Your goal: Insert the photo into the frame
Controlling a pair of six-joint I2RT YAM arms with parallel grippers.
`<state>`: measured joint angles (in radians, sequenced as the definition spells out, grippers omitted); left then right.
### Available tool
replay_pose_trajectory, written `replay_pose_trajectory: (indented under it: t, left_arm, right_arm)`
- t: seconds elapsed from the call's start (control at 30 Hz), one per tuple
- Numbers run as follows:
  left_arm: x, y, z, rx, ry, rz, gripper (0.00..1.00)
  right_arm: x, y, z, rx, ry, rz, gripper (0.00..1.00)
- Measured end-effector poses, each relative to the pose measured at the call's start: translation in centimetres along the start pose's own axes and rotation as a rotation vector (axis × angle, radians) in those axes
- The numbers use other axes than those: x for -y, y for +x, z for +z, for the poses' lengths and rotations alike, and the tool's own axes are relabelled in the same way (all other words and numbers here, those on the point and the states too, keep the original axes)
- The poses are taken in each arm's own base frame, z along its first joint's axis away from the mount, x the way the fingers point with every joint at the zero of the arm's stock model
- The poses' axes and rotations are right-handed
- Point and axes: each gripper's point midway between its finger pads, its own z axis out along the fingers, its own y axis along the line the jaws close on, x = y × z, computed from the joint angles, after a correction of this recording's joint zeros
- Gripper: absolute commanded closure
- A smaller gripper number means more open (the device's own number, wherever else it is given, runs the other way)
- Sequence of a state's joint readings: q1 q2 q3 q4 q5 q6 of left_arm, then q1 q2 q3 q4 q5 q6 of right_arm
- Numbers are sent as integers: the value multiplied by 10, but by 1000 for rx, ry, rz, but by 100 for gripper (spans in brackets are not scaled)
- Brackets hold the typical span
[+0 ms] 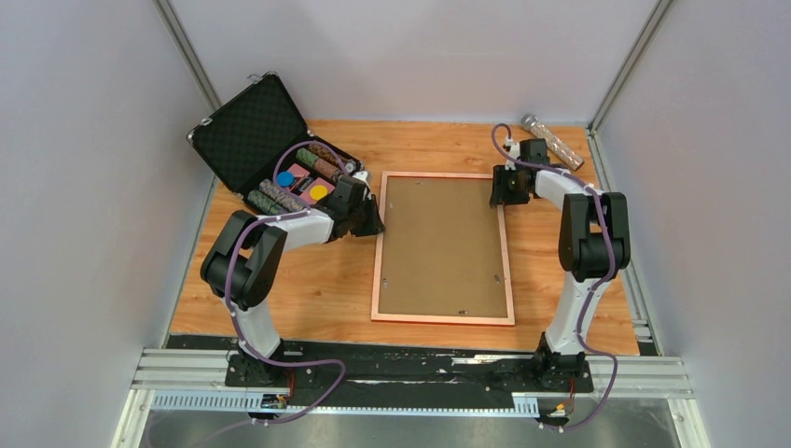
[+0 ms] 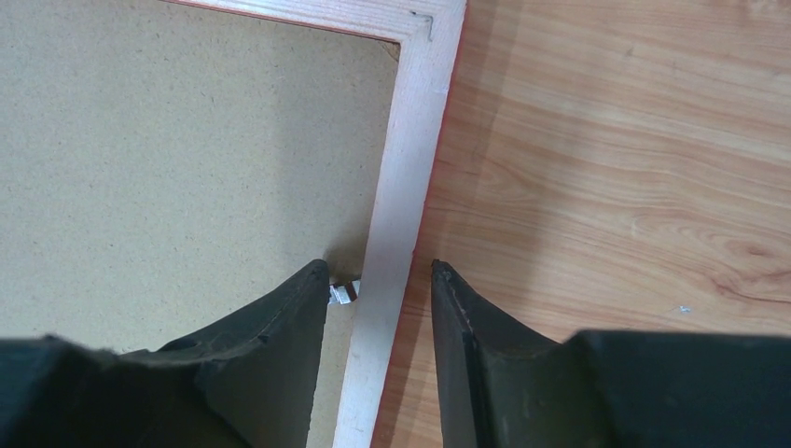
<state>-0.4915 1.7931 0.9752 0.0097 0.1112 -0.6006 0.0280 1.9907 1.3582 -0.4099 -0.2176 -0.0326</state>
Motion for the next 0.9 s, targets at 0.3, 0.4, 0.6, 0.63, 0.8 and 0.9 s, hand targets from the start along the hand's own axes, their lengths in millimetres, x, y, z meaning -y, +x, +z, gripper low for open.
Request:
replay_pose_trajectory:
  t: [0.3,0.4,0.6,0.63,0.8,0.9]
  left_arm:
    - [0,0,0,0,-1,0,93]
    - [0,0,0,0,-1,0,93]
    - [0,0,0,0,0,0,93]
    - [0,0,0,0,0,0,93]
    - [0,0,0,0,0,0,93]
    - [0,0,0,0,-1,0,93]
  right_arm:
    - [2,2,-2,6,2,-11,59]
    - [4,3,-3,6,3,-14,59]
    - [4,4,-4,9,4,-20,57]
    - [4,4,-4,8,4,-20,55]
    - [6,4,-5,9,7,-18,47]
    - [8,4,-10,8,6,-8,46]
